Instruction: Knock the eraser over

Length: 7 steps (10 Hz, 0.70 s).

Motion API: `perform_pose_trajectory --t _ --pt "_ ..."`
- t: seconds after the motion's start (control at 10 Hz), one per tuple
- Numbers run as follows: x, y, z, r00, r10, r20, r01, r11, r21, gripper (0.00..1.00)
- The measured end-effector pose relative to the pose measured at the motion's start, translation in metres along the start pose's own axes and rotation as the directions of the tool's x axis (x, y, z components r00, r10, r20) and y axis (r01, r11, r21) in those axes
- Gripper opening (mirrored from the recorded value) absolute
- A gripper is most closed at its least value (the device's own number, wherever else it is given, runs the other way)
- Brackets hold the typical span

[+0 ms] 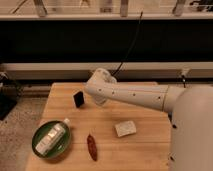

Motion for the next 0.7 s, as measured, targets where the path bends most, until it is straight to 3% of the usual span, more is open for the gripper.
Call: perform_pose_trajectory --t 0.7 --pt "-0.022 -0.029 0.008 0.999 -0.028 0.018 0.028 0.999 0.015 0.04"
